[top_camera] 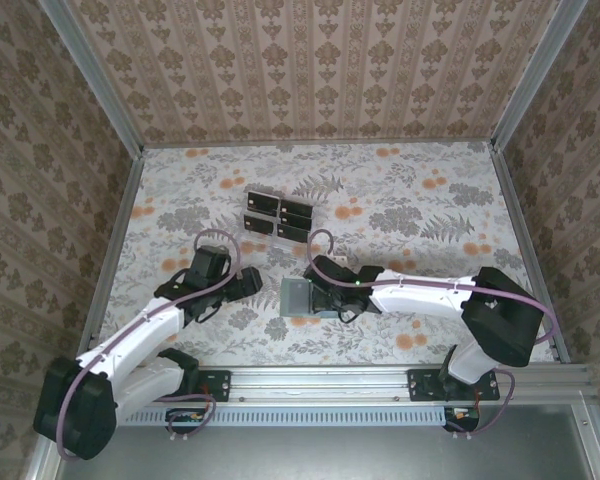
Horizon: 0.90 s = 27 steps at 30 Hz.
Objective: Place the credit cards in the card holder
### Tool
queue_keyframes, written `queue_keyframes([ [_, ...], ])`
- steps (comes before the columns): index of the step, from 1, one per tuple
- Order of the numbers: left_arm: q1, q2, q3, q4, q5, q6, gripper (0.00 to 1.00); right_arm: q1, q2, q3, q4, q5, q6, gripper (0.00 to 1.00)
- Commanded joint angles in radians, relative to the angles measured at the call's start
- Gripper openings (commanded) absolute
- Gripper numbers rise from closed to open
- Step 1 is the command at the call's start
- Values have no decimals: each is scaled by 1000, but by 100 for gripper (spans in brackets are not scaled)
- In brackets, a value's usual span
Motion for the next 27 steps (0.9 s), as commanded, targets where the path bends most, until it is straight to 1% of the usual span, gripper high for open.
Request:
queue_keyframes([
  [1, -31, -22, 10, -10, -36, -35, 100, -16, -13, -9, -80, -17, -78, 0],
  [7, -90, -2, 33, -9, -69, -39, 100, -19, -22, 33, -92, -70, -139, 0],
  [15, -145, 138, 155, -40, -116, 52, 100, -31, -130, 47, -96, -76, -140, 0],
  [18, -166, 180, 186, -47, -138, 76, 100, -50, -160, 57, -105, -75, -141, 0],
  [19, -171, 193, 193, -47, -148, 83, 100, -58, -202, 60, -107, -74, -143, 0],
  [22, -193, 233, 225, -57, -171, 104, 100, -91, -248, 60, -116, -70, -146, 0],
  [27, -225, 291, 266, -42, -197, 123, 100, -142, -326, -1, -88, -73, -140, 0],
])
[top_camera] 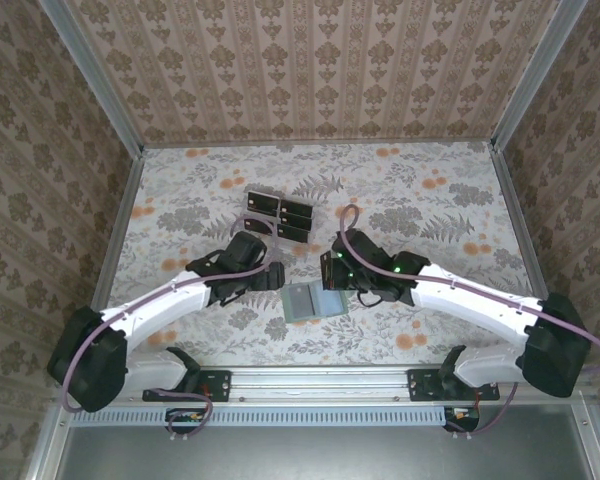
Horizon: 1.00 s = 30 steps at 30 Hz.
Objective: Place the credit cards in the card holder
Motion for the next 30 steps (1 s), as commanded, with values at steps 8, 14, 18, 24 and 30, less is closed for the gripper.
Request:
queue_keyframes([
  [8, -65, 106, 112, 8, -36, 74, 100, -65, -217, -229, 110, -13, 35, 0],
  [14, -102, 136, 115, 7, -46, 96, 100, -72, -295, -335, 195, -43, 51, 0],
  [18, -127, 135, 78, 14, -61, 69, 100, -73, -284, -348, 240, -95, 24, 0],
  [24, -183, 132, 30, 24, -104, 16, 100, -72, -208, -337, 324, -190, -15, 0],
  [30, -229, 143, 10, 11, -149, -27, 100, -73, -130, -333, 385, -244, -42, 0],
])
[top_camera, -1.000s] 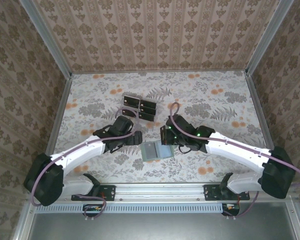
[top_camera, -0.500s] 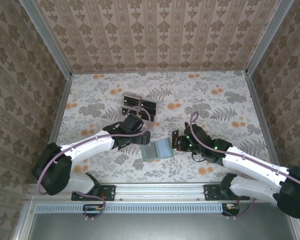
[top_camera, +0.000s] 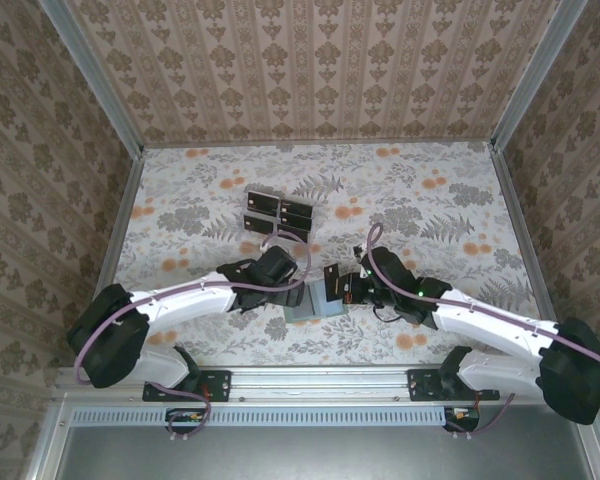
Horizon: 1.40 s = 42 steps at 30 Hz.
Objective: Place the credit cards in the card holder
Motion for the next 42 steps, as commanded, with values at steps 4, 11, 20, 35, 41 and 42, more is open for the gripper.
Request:
queue_keyframes([
  [4, -30, 8, -34, -22, -76, -72, 100, -5, 64, -6, 103, -74, -27, 0],
  [11, -32, 18, -67, -14, -98, -108, 100, -5, 100, -19, 141, -91, -23, 0],
  [20, -33, 44, -73, 13, -100, -115, 100, -6, 103, -35, 152, -91, -19, 0],
  [35, -40, -3, -67, 23, -95, -119, 100, -6, 120, -43, 174, -94, -15, 0],
  [41, -42, 34, -74, 43, -87, -127, 100, -9, 120, -47, 171, -91, -18, 0],
  [42, -41, 40, -76, 46, -89, -128, 100, -9, 119, -47, 171, -91, -17, 0],
])
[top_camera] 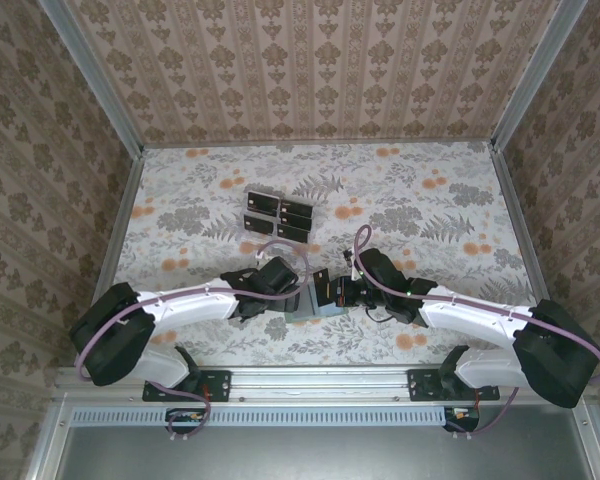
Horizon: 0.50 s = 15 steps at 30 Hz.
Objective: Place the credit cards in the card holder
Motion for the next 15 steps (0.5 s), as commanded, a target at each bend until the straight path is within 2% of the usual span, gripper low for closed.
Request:
queue_keyframes([
  [1, -9, 25, -17, 13, -8, -26, 100, -10, 7, -12, 17, -14, -5, 0],
  [15, -9, 61, -80, 25, -7, -50, 100, -19, 20, -41, 66, -24, 2, 0],
])
